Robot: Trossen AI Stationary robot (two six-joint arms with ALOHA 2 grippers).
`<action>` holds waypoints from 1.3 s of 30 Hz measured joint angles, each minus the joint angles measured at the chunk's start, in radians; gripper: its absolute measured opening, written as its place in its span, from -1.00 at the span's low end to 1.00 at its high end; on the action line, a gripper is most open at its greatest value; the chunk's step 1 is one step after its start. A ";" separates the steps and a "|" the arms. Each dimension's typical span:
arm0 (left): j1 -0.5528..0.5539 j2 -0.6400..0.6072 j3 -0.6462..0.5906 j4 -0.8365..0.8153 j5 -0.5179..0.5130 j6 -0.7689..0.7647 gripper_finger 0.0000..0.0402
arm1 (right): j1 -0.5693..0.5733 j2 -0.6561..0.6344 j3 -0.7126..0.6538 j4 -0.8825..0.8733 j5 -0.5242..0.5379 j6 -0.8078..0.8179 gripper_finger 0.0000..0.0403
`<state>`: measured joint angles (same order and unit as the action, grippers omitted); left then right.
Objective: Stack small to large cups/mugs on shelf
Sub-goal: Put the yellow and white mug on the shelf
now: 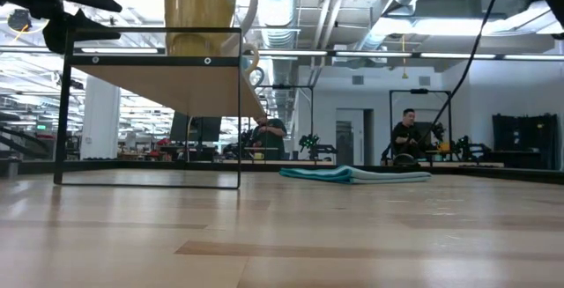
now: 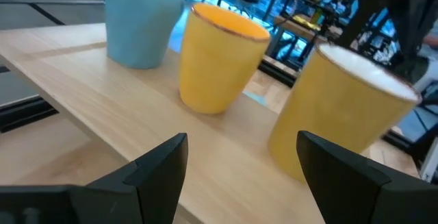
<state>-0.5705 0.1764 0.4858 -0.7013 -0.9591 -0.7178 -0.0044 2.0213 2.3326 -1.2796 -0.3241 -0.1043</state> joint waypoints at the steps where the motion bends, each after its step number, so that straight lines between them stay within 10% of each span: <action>1: 0.000 0.000 0.000 -0.007 0.009 0.000 0.32 | 0.006 0.009 0.004 0.012 0.001 0.001 -0.94; 39: 0.000 0.000 0.000 -0.053 0.090 -0.017 0.32 | 0.015 0.095 0.002 0.054 0.106 0.024 -0.95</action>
<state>-0.5705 0.1765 0.4858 -0.7540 -0.8688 -0.7345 0.0109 2.1162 2.3341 -1.2255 -0.2184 -0.0799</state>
